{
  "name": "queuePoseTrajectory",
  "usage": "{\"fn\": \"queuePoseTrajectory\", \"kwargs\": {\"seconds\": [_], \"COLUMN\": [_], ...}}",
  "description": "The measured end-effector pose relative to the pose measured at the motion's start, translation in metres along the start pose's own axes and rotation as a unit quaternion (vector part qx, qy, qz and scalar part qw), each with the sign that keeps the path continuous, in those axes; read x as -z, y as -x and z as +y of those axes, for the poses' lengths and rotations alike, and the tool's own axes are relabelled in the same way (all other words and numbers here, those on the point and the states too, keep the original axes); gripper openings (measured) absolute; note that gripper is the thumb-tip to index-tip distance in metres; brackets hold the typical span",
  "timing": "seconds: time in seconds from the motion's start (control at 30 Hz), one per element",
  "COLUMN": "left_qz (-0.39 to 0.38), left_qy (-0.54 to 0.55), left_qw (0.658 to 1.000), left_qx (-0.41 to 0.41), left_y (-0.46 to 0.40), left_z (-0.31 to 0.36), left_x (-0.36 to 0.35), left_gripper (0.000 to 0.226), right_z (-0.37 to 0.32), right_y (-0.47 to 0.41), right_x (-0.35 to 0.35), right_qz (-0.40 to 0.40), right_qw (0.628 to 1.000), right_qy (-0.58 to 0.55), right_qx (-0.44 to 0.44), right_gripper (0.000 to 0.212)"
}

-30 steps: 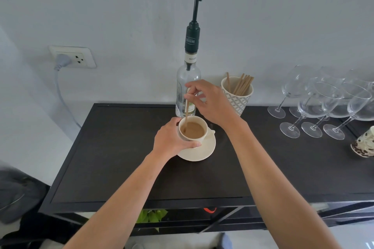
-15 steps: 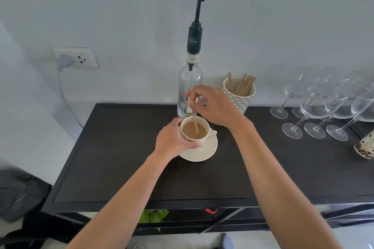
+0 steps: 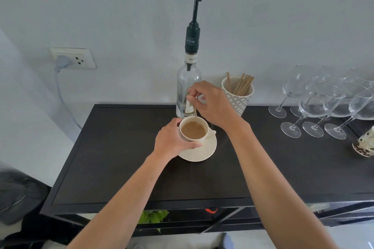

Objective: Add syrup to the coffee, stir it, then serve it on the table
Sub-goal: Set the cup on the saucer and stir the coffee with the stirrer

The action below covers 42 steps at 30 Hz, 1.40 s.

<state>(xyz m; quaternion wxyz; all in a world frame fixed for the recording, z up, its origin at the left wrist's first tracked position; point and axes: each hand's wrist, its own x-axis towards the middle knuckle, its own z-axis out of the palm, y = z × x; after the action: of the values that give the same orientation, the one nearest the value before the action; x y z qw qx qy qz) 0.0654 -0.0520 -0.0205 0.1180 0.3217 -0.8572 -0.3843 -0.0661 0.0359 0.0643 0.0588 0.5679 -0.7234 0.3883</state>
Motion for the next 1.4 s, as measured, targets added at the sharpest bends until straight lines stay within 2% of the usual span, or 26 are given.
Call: {"fn": "queuePoseTrajectory", "kwargs": {"seconds": [0.1, 0.27, 0.4, 0.53, 0.67, 0.8, 0.9, 1.0, 1.13, 1.27, 1.4], "left_qz": [0.0, 0.001, 0.002, 0.002, 0.002, 0.001, 0.0, -0.001, 0.0, -0.001, 0.001], "left_qy": [-0.004, 0.001, 0.004, 0.009, 0.006, 0.001, -0.001, -0.008, -0.005, -0.004, 0.002], "left_qw": [1.0, 1.0, 1.0, 1.0, 1.0, 1.0, 1.0, 1.0, 1.0, 1.0, 1.0], "left_qx": [0.001, 0.002, 0.003, 0.001, 0.002, 0.0, 0.002, -0.001, -0.002, 0.001, 0.003], "left_y": [0.0, 0.001, 0.001, 0.001, 0.001, 0.0, 0.0, -0.001, 0.0, 0.001, 0.0], "left_z": [0.001, 0.0, 0.0, 0.001, 0.0, -0.001, -0.001, 0.0, 0.0, 0.0, 0.002], "left_x": [0.0, -0.001, 0.0, 0.0, 0.0, 0.0, 0.0, 0.0, 0.0, 0.001, 0.0], "left_gripper": [0.093, 0.092, 0.091, 0.089, 0.089, 0.09, 0.092, 0.093, 0.093, 0.092, 0.09], "right_z": [-0.004, -0.005, -0.008, -0.004, -0.004, -0.001, 0.002, -0.005, -0.001, -0.004, -0.002], "right_y": [0.002, -0.002, -0.001, -0.002, 0.001, -0.001, 0.001, 0.001, -0.003, -0.001, -0.001], "right_x": [0.0, 0.002, 0.004, 0.002, 0.005, 0.002, 0.002, 0.0, -0.001, 0.001, -0.002], "right_qz": [-0.048, -0.009, -0.064, -0.01, -0.077, -0.015, -0.023, -0.04, 0.011, -0.038, 0.025], "right_qw": [0.998, 1.0, 0.996, 1.0, 0.996, 1.0, 0.999, 0.999, 0.999, 0.997, 0.998], "right_qy": [-0.024, -0.003, -0.029, 0.006, -0.014, 0.014, 0.025, -0.02, 0.02, -0.03, -0.022], "right_qx": [-0.016, -0.012, -0.051, -0.024, -0.051, -0.024, -0.018, -0.029, -0.028, -0.061, -0.044], "right_gripper": [0.011, 0.013, 0.013, 0.015, 0.013, 0.014, 0.014, 0.015, 0.017, 0.015, 0.017]}}
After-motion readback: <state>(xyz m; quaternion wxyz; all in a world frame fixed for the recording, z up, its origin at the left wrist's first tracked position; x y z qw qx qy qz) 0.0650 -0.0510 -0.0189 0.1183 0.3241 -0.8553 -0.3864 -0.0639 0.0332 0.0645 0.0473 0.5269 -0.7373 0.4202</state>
